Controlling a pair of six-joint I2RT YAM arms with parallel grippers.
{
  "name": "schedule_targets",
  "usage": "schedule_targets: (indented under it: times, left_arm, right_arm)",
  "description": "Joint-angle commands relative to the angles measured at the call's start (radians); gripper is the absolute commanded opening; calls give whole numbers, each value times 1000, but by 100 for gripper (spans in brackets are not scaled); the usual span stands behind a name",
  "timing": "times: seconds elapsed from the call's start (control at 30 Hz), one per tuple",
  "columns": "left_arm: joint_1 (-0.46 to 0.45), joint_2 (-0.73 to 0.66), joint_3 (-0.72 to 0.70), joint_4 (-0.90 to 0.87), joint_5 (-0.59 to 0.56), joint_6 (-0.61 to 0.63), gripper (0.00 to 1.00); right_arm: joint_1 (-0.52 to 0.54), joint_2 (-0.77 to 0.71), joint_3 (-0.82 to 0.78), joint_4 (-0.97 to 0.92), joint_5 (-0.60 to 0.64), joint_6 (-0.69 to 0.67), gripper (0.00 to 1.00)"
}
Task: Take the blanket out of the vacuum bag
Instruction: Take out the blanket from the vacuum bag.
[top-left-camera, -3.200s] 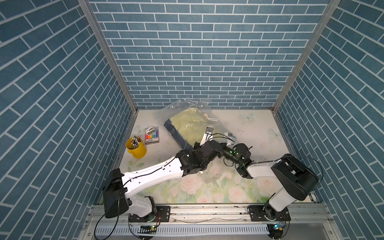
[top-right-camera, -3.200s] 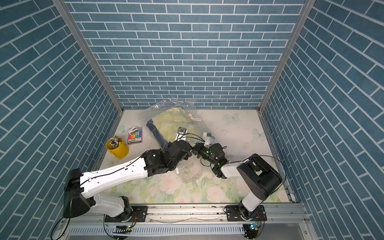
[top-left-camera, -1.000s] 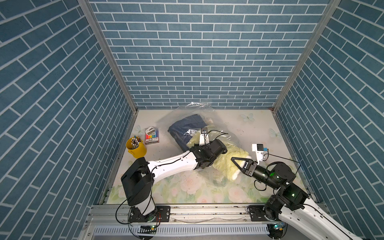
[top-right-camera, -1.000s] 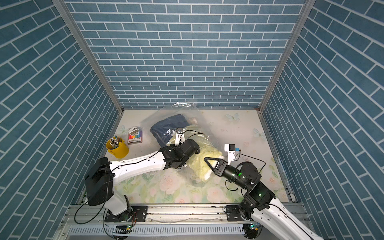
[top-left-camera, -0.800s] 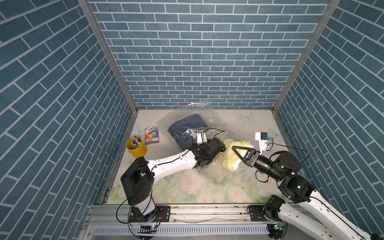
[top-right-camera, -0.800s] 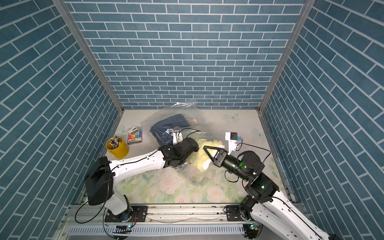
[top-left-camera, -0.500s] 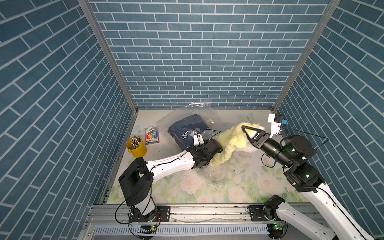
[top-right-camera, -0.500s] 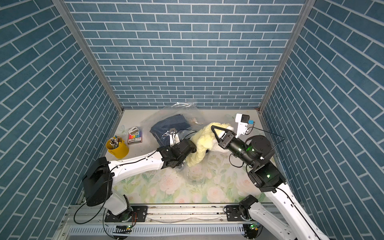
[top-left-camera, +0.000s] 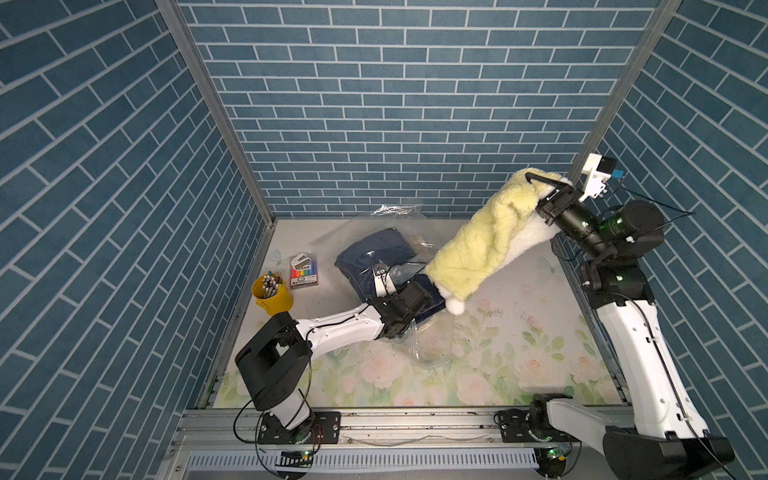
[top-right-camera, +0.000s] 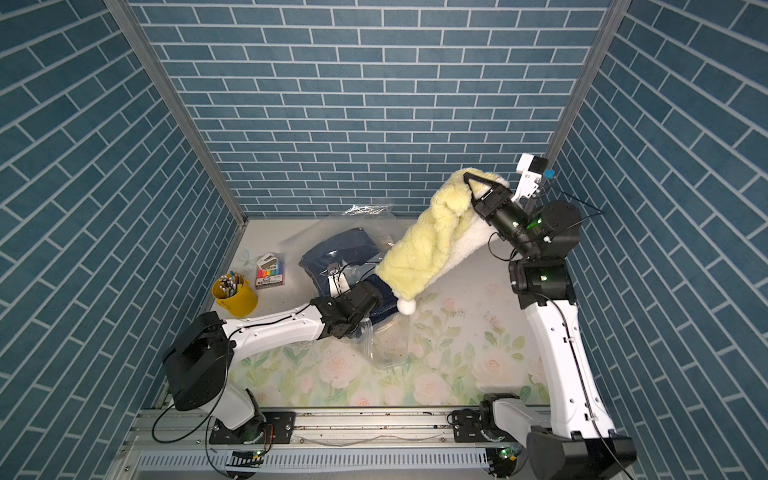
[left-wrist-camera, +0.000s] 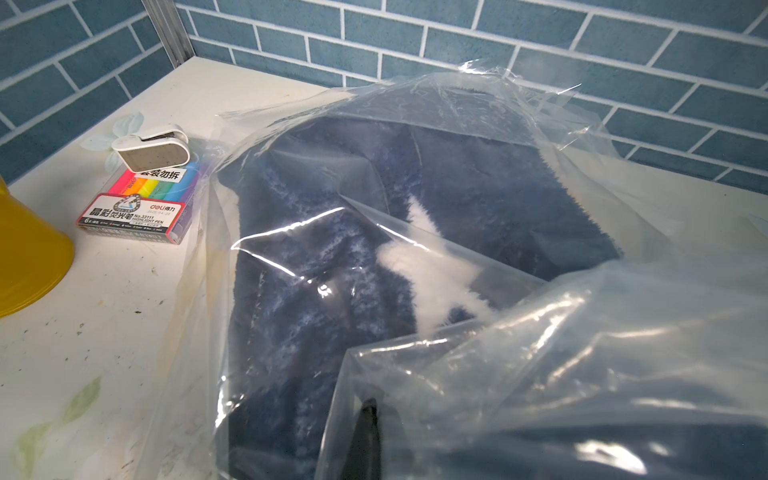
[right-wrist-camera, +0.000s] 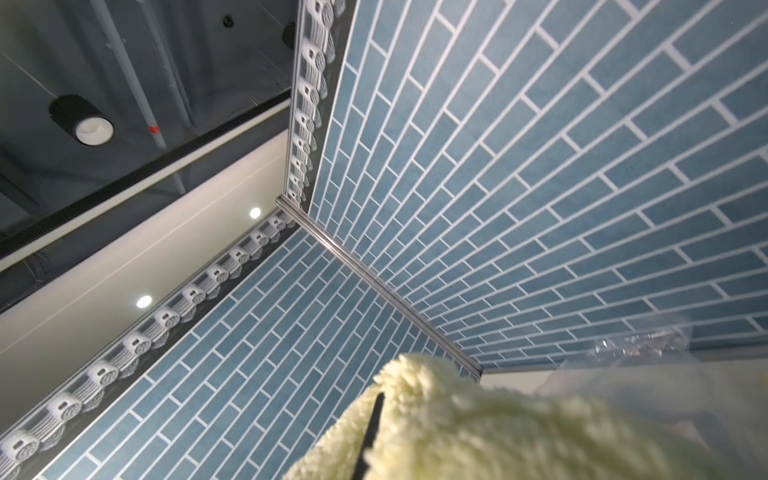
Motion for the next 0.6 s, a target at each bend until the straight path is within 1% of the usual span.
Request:
schedule_targets:
  times: [0.0, 0.17, 0.23, 0.33, 0.43, 0.57]
  left_arm:
    - [25, -2, -38, -47, -24, -9, 0]
    - [39, -34, -80, -30, -21, -1, 0]
    - [41, -46, -92, -24, -20, 5, 0]
    - [42, -58, -99, -18, -19, 15, 0]
    - [44, -65, -97, -17, -19, 27, 0]
    - [44, -72, -95, -6, -10, 48, 0]
  right_arm:
    - [-64, 33, 17, 186, -106, 100, 0]
    - [-163, 24, -97, 257, -173, 124, 0]
    - [-185, 12, -156, 286, -208, 134, 0]
    - [-224, -38, -261, 289, -233, 128, 0]
    - [-286, -82, -348, 291, -272, 130, 0]
    - [-351, -109, -424, 269, -324, 108, 0]
